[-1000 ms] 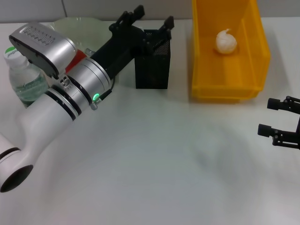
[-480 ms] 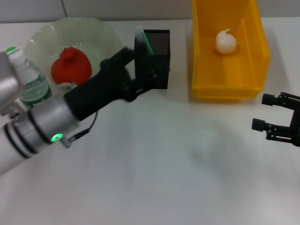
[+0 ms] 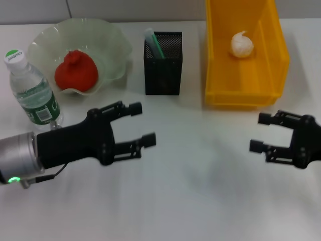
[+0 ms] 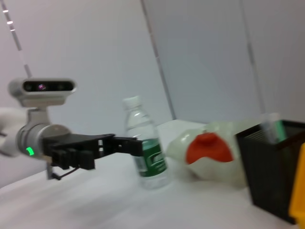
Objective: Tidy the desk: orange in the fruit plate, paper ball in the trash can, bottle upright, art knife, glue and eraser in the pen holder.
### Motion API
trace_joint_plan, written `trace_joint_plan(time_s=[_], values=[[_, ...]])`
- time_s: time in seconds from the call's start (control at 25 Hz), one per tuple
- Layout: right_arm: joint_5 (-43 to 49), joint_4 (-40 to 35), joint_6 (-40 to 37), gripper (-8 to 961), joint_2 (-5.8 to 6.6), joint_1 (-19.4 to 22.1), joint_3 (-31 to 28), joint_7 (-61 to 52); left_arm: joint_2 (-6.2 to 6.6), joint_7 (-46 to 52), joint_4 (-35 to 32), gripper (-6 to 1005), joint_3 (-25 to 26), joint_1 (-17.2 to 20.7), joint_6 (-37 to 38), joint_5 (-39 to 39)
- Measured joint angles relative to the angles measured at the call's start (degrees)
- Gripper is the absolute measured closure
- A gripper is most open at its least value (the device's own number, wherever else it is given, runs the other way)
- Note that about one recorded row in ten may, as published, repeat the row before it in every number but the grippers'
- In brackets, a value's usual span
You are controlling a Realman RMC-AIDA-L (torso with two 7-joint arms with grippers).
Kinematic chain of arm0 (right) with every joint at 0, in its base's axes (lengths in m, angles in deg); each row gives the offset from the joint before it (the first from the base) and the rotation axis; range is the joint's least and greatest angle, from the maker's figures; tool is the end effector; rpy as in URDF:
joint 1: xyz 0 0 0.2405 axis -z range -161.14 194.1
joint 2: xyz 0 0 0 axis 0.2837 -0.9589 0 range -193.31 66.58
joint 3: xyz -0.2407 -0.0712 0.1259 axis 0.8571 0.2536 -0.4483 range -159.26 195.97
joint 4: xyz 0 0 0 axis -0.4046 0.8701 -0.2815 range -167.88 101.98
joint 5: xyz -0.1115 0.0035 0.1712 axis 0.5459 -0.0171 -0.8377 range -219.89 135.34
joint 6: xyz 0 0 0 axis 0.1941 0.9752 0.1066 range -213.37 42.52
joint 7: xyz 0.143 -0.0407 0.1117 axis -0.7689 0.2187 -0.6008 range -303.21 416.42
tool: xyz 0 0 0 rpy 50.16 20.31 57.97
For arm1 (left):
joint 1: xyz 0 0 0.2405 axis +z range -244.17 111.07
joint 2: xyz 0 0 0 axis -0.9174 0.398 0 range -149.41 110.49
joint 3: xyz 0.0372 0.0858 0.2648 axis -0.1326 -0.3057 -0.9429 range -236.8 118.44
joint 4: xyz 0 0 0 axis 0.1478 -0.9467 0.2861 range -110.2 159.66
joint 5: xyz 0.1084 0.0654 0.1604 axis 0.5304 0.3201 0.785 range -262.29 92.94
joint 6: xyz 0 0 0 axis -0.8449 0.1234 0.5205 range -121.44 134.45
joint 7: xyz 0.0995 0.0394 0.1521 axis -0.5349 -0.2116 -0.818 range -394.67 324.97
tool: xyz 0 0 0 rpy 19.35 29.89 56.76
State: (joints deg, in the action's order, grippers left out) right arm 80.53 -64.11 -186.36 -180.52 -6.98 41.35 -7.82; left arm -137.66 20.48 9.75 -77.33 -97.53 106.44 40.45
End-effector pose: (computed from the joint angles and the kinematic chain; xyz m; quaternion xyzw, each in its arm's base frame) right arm 0.3084 0.2891 -0.0281 -0.9240 0.2050 0.2881 0.1458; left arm -0.2534 0.2974 -0.0728 -0.9085 -0.1684 -0.3714 0.0914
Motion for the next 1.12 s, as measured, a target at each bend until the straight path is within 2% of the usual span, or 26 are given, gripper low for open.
trace_joint_plan(time_s=[0.04, 0.08, 0.12, 0.32, 0.56, 0.88, 1.12], values=[[0.0, 0.3, 0.0, 158, -0.18, -0.1, 1.0, 0.2, 0.0, 0.0, 0.0, 158, 0.0, 0.0, 0.0, 0.0], [0.0, 0.7, 0.0, 158, -0.61, -0.3, 2.8, 0.6, 0.13, 0.2, -3.2, 158, -4.4, 1.0, 1.0, 0.1], [0.0, 1.0, 0.1, 158, -1.1, -0.6, 4.7, 0.7, 0.15, 0.1, -3.5, 158, -5.1, 1.2, 1.2, 0.1], [0.0, 1.7, 0.4, 158, -1.81, -1.4, 7.5, 1.6, 0.98, -0.4, -3.8, 158, -8.0, 2.1, 1.6, 0.1], [0.0, 3.0, 0.5, 159, -1.84, -2.6, 7.7, 3.2, 2.58, 0.0, -4.6, 158, -9.5, 2.8, 3.0, 0.1], [0.0, 3.0, 0.5, 158, -1.85, -3.0, 7.7, 3.2, 2.97, 0.2, -5.4, 158, -10.5, 2.8, 4.0, 0.1], [-0.1, 3.0, 0.5, 158, -1.85, -3.0, 7.8, 3.3, 2.79, 0.3, -6.2, 158, -11.4, 2.7, 4.1, 0.1]])
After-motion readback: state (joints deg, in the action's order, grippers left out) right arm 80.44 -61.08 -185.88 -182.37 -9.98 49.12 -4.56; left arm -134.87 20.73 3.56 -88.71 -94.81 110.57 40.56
